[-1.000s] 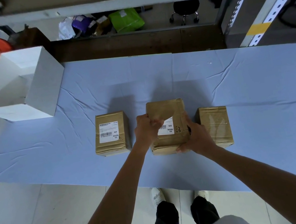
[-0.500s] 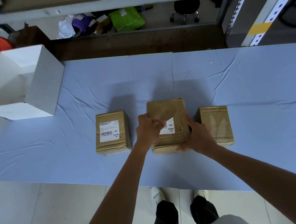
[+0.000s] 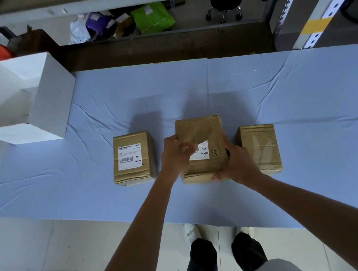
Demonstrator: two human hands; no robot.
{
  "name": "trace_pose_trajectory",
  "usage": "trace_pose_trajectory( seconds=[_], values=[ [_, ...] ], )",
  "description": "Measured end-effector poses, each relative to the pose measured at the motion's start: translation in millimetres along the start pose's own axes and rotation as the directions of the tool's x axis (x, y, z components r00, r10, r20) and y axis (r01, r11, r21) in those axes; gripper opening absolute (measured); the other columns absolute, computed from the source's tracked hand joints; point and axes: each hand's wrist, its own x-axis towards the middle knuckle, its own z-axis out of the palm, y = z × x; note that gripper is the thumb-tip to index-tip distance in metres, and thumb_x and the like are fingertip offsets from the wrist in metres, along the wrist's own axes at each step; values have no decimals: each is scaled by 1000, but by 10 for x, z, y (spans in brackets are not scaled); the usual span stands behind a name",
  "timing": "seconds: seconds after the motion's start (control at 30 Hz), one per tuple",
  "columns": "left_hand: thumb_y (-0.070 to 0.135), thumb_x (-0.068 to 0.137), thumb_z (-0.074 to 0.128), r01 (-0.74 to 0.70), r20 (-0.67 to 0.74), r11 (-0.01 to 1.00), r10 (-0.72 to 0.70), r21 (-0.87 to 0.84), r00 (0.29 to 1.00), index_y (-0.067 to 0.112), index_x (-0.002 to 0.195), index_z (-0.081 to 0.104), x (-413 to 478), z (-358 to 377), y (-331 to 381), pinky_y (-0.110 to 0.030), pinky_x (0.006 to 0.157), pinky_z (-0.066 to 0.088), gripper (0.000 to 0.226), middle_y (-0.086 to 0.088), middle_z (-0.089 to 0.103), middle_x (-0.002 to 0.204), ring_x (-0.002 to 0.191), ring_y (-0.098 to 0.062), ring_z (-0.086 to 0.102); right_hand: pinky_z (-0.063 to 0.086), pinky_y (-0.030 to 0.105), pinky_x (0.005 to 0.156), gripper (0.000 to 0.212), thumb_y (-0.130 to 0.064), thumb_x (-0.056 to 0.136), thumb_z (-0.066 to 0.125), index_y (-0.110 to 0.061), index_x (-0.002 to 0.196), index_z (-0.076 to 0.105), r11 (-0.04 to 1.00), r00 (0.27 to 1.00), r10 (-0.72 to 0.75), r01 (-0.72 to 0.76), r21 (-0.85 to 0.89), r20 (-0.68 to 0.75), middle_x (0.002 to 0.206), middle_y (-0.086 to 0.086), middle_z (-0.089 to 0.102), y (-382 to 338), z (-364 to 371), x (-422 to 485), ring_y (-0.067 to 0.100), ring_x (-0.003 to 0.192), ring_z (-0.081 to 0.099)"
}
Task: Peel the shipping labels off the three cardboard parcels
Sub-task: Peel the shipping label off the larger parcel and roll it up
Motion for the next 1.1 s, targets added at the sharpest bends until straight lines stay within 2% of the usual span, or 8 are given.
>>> trace_pose_trajectory(
  seconds=[0.27, 0.33, 0.5, 0.6, 0.77, 0.87, 0.93, 1.1],
  values=[
    [25, 82, 73, -4, -22, 1000, 3, -8, 1000, 15, 105, 68, 52, 28, -55, -42, 95, 51, 25, -5, 69, 112, 106, -20, 64, 50, 33, 93, 136, -18, 47, 93, -19, 154, 10, 997, 998, -68, 68, -22, 10, 122, 5, 64, 89, 16, 77, 24, 112, 59],
    [27, 81, 74, -8, -43, 1000, 8, -3, 999, 27, 90, 68, 71, 40, -106, -39, 95, 49, 11, -4, 62, 124, 112, -20, 60, 48, 25, 89, 138, -20, 46, 94, -20, 155, 9, 998, 998, -64, 64, -15, 15, 122, 3, 64, 141, 43, 100, 22, 111, 60],
    [24, 79, 76, -45, -67, 998, 48, 39, 997, 18, 80, 75, 98, 54, -195, -41, 103, 44, 6, 5, 51, 137, 108, -13, 61, 36, 10, 79, 140, -21, 44, 94, -22, 155, 8, 995, 995, -95, 95, 19, 0, 118, 0, 65, 224, 84, 133, 13, 103, 59],
    [27, 79, 76, -53, -109, 997, 59, 60, 992, 31, 72, 70, 96, 68, -203, -30, 101, 42, 10, 10, 47, 137, 103, -1, 57, 40, 13, 79, 139, -21, 44, 94, -21, 155, 10, 993, 993, -118, 118, -1, -3, 117, 2, 66, 224, 82, 138, 15, 101, 61],
    [22, 81, 73, -71, -98, 996, 75, 48, 992, 13, 86, 73, 87, 97, -158, -27, 97, 40, 10, 4, 48, 137, 115, -11, 55, 49, 30, 92, 141, -19, 43, 94, -19, 155, 8, 994, 994, -110, 110, -7, 7, 121, 5, 64, 168, 67, 131, 21, 108, 61],
    [18, 82, 73, -86, -101, 996, 88, 20, 991, 12, 82, 72, 80, 104, -115, -14, 80, 38, 7, 8, 64, 111, 94, -5, 60, 49, 34, 95, 141, -20, 43, 94, -19, 155, 7, 995, 995, -98, 98, -17, 18, 125, 5, 62, 146, 67, 138, 21, 111, 60],
    [17, 82, 73, -91, -103, 996, 90, 2, 991, 12, 79, 71, 61, 100, -110, 0, 70, 36, 6, 27, 59, 95, 81, 6, 56, 49, 34, 95, 142, -21, 44, 94, -19, 155, 6, 995, 996, -90, 90, -33, 16, 125, 5, 62, 142, 69, 135, 22, 111, 60],
    [19, 82, 72, -86, -108, 996, 88, 24, 990, 14, 80, 71, 75, 103, -137, 0, 70, 32, 6, 21, 55, 107, 91, 4, 54, 49, 33, 95, 142, -23, 44, 95, -18, 155, 6, 994, 995, -94, 95, -46, 15, 125, 5, 62, 148, 72, 134, 22, 111, 60]
  ],
)
